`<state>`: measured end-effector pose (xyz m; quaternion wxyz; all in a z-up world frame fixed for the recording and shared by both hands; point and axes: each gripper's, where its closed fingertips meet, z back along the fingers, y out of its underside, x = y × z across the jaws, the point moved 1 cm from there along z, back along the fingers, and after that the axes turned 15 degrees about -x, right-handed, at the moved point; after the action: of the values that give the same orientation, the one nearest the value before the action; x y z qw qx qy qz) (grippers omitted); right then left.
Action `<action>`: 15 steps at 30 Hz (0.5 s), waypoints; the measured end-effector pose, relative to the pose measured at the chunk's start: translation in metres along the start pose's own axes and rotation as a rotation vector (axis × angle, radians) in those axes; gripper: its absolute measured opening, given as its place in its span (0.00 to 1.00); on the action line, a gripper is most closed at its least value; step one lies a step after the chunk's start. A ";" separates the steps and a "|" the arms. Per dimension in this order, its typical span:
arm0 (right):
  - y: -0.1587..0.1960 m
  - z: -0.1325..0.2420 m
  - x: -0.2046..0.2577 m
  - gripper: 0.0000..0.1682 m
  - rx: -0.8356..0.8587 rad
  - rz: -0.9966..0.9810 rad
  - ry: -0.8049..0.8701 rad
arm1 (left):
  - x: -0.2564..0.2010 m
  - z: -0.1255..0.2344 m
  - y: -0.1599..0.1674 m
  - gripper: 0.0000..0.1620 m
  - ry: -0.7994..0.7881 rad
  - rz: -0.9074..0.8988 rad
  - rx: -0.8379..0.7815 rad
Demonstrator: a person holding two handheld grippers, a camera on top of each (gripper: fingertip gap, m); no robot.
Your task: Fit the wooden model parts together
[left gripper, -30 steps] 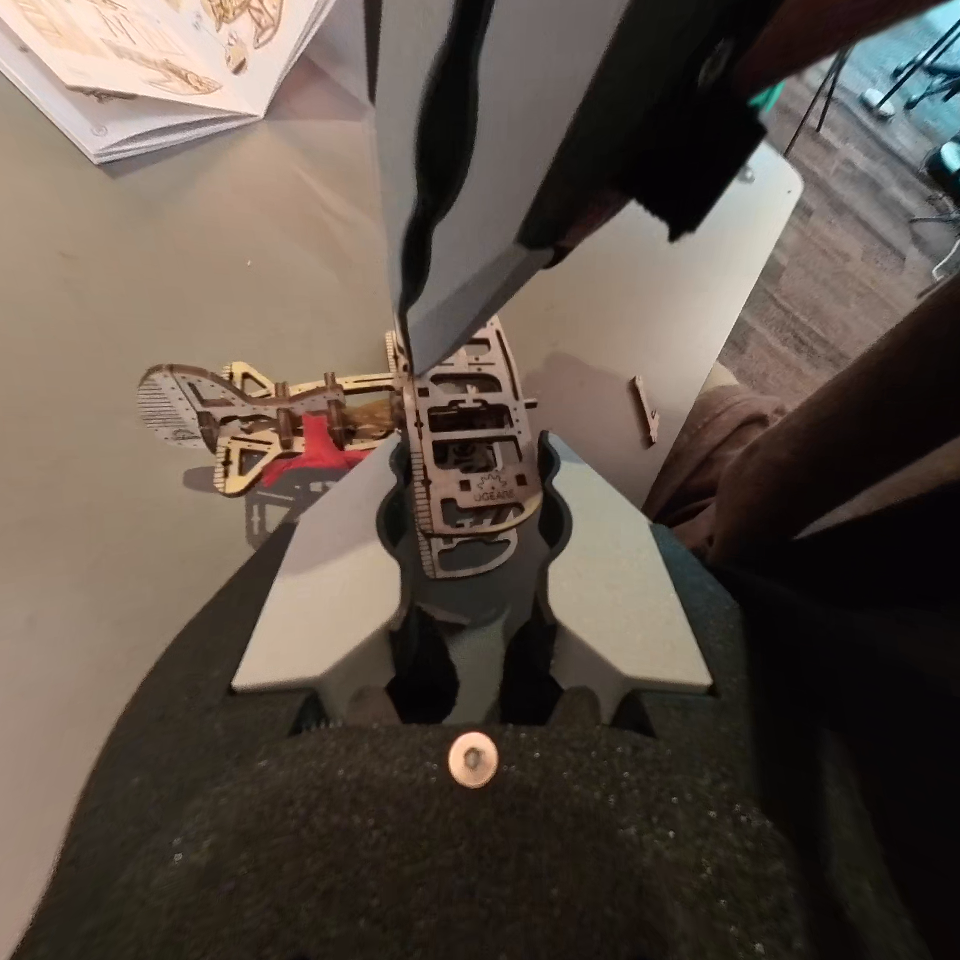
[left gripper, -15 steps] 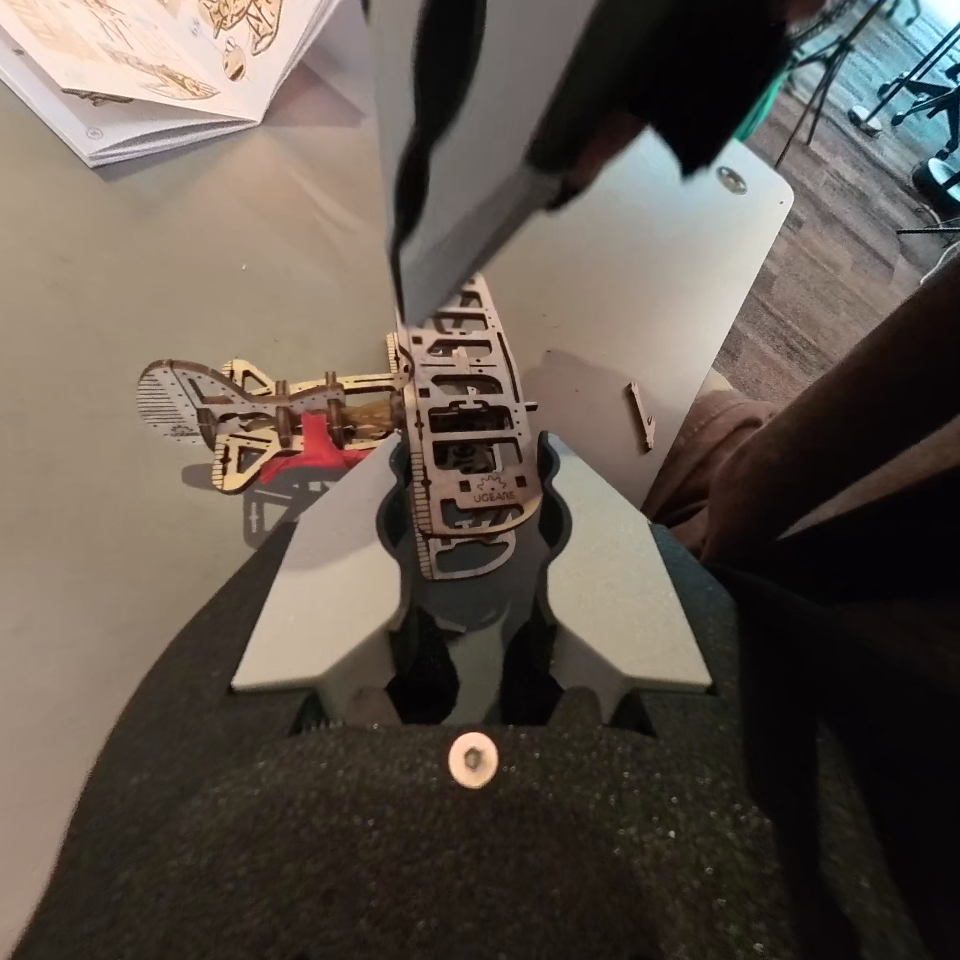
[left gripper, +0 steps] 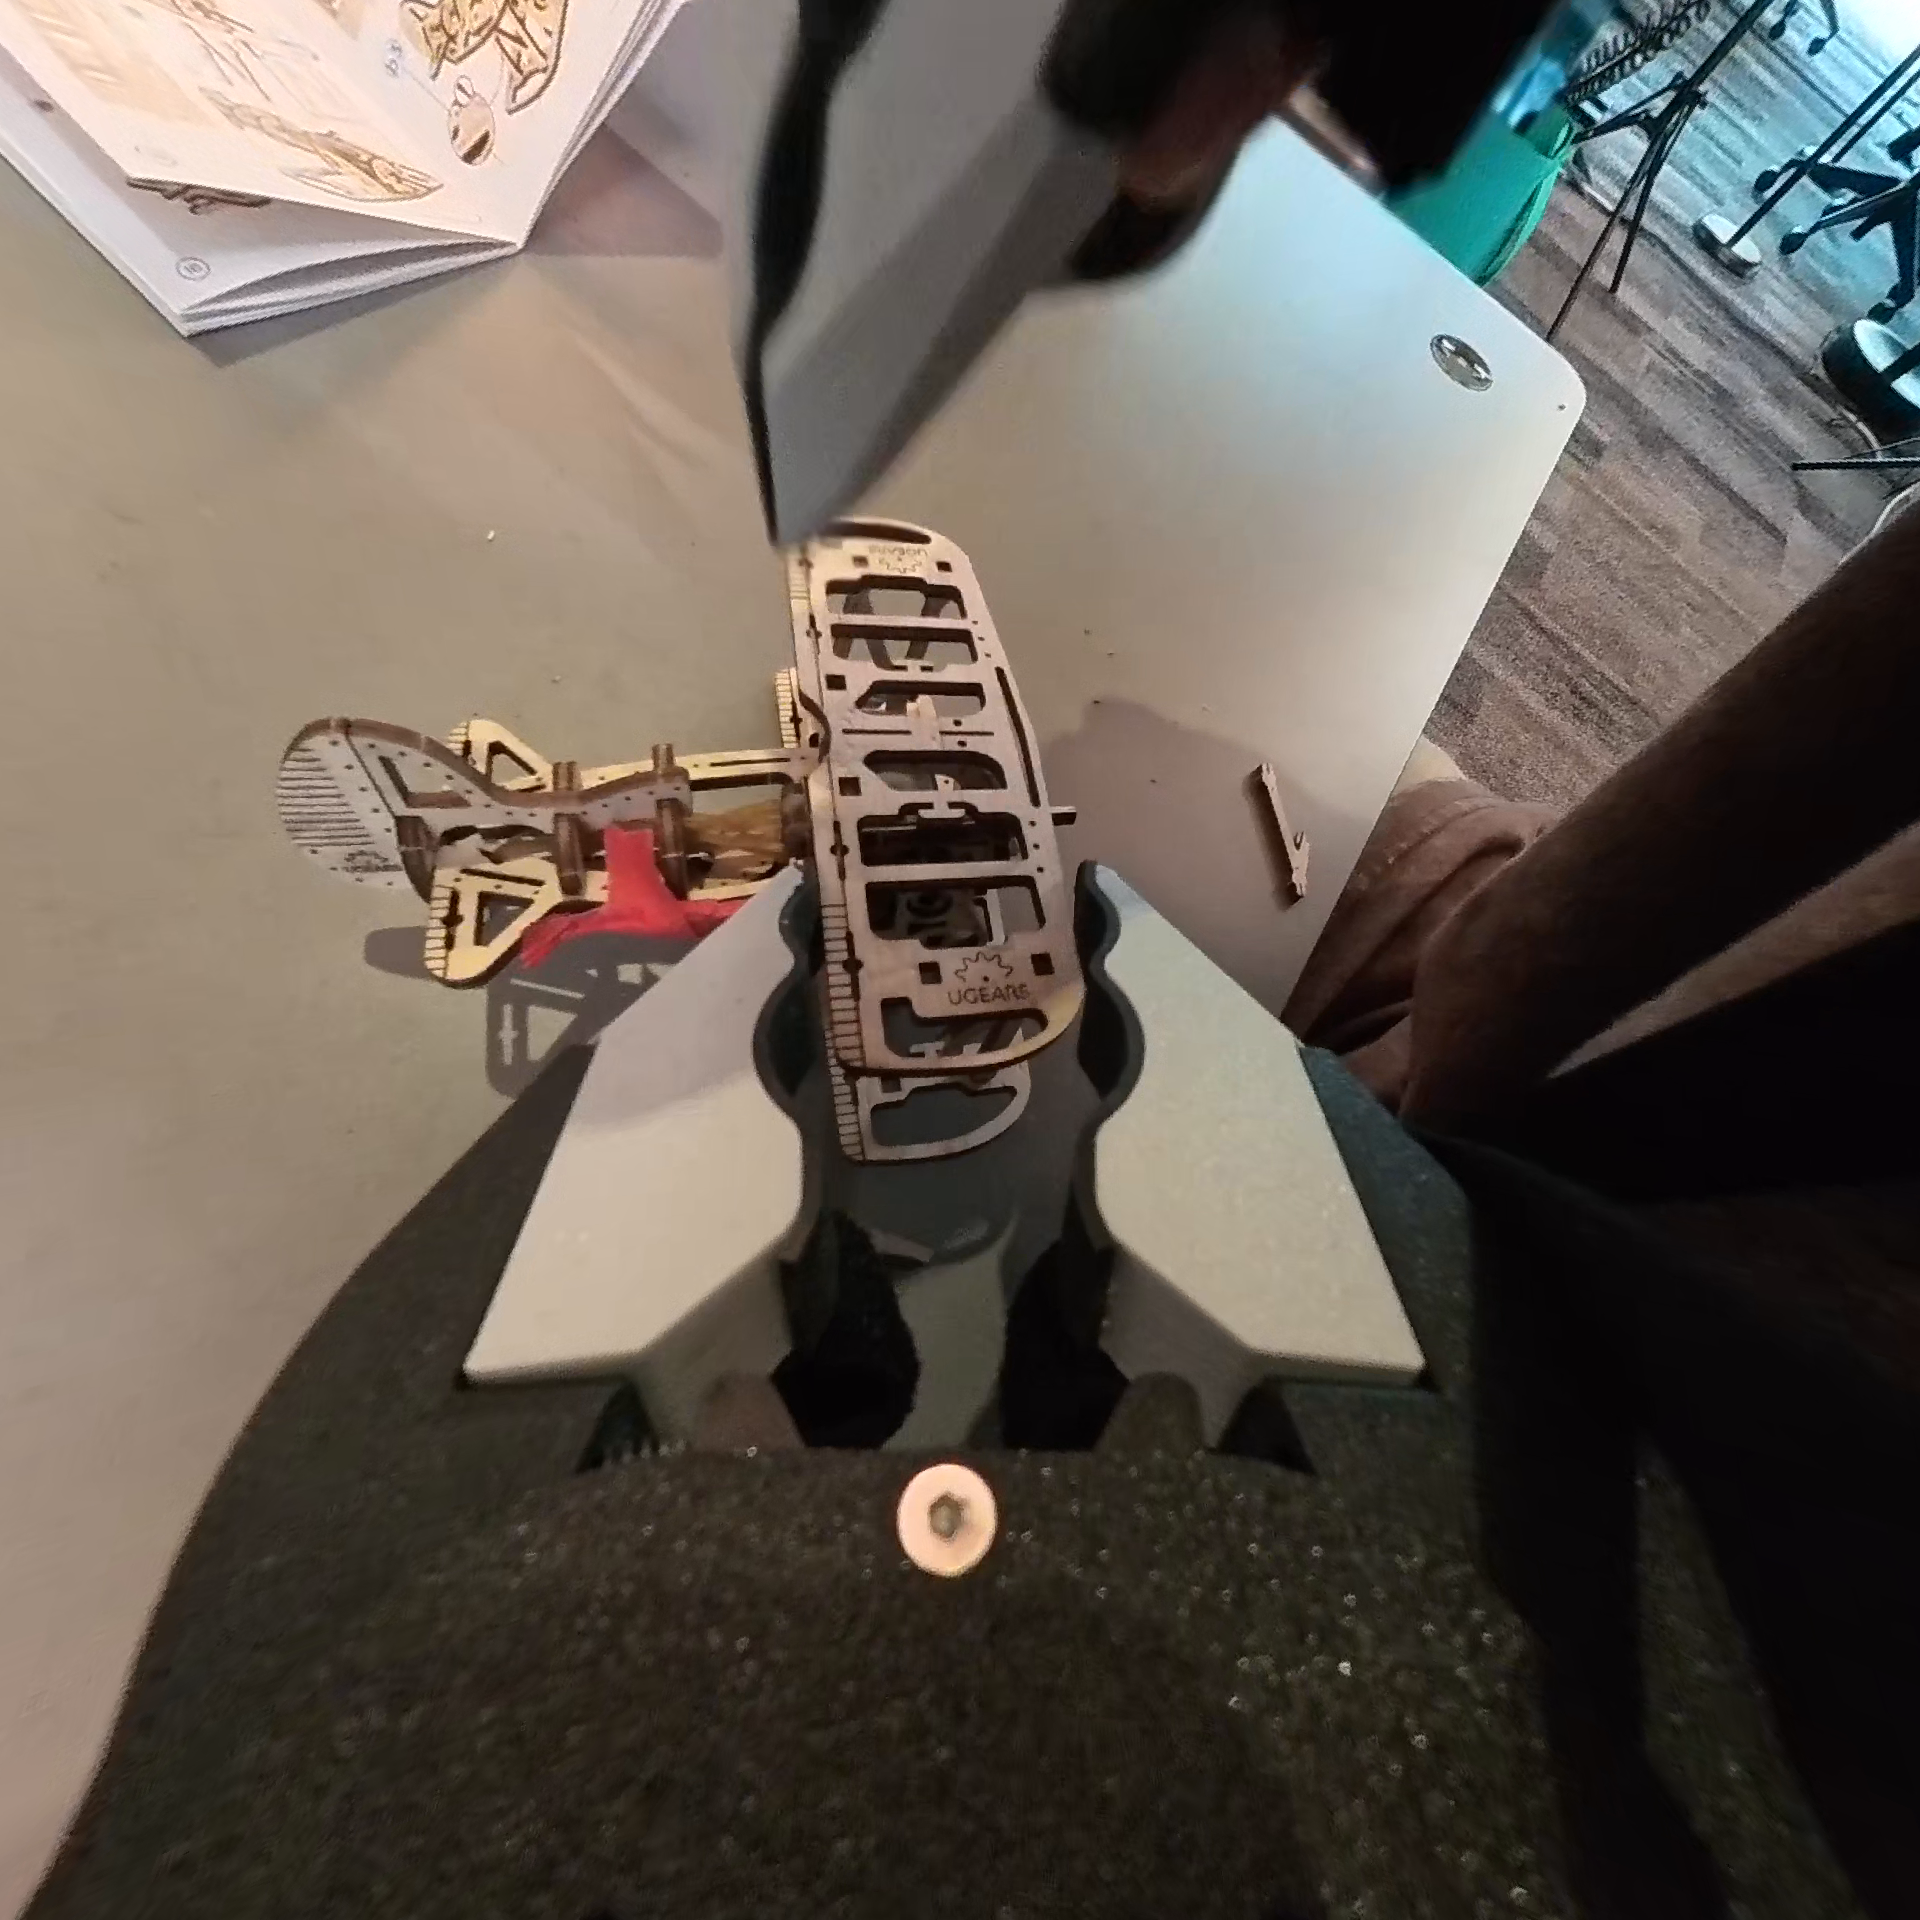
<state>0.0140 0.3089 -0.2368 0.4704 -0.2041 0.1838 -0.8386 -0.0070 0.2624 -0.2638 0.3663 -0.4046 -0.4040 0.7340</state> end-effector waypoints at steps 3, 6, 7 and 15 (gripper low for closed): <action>0.013 -0.016 0.005 0.00 0.003 -0.021 -0.013 | 0.002 0.001 0.002 0.28 -0.007 -0.007 0.014; 0.013 -0.013 0.005 0.00 0.033 0.001 -0.012 | 0.001 0.001 0.000 0.28 -0.001 0.007 0.003; 0.012 -0.011 0.002 0.00 0.030 -0.004 -0.004 | 0.000 0.000 0.000 0.28 0.005 0.009 0.000; 0.019 0.025 -0.040 0.00 -0.177 -0.164 0.166 | -0.001 0.002 -0.001 0.28 0.019 0.035 -0.006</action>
<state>0.0595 0.3318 -0.2318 0.3637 -0.1888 0.2780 -0.8688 -0.0079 0.2611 -0.2624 0.3559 -0.4197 -0.3957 0.7352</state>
